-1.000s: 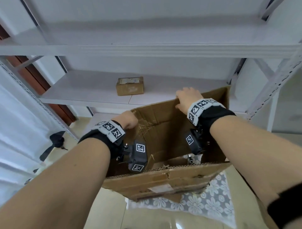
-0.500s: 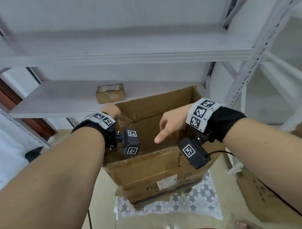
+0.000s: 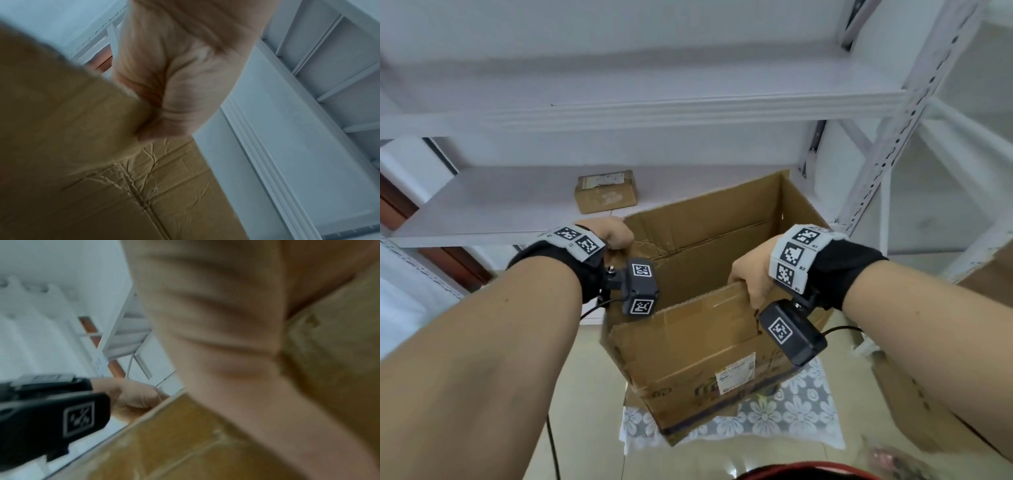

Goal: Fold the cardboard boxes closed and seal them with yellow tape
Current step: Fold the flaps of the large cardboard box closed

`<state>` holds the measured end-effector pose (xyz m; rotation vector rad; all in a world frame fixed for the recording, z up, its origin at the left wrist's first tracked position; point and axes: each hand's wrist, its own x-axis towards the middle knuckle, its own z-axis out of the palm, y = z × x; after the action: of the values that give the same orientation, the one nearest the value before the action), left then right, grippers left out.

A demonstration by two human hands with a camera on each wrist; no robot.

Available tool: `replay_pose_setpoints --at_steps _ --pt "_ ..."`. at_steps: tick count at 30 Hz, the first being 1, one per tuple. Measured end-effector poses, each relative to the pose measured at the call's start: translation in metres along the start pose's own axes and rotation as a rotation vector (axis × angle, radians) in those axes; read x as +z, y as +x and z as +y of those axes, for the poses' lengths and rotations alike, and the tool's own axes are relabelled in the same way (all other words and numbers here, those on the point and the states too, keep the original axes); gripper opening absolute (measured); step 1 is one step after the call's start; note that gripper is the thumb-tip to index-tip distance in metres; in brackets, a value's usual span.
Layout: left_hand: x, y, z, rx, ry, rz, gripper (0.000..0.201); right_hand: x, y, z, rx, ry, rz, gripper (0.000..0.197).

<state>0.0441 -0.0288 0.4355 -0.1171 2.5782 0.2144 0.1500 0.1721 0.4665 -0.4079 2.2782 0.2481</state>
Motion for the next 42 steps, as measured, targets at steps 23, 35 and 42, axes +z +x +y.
replay_pose_setpoints --at_steps 23,35,42 --pt "0.035 -0.017 0.041 0.118 -0.348 -0.216 0.033 0.028 -0.015 0.016 0.112 -0.080 -0.011 0.028" --pt "0.015 -0.031 0.019 0.061 -0.422 0.085 0.022 0.039 -0.021 0.024 0.140 -0.103 -0.064 0.036" --pt "0.029 -0.033 0.004 0.090 -0.514 0.006 0.019 0.047 -0.003 0.010 0.081 -0.136 -0.145 0.043"
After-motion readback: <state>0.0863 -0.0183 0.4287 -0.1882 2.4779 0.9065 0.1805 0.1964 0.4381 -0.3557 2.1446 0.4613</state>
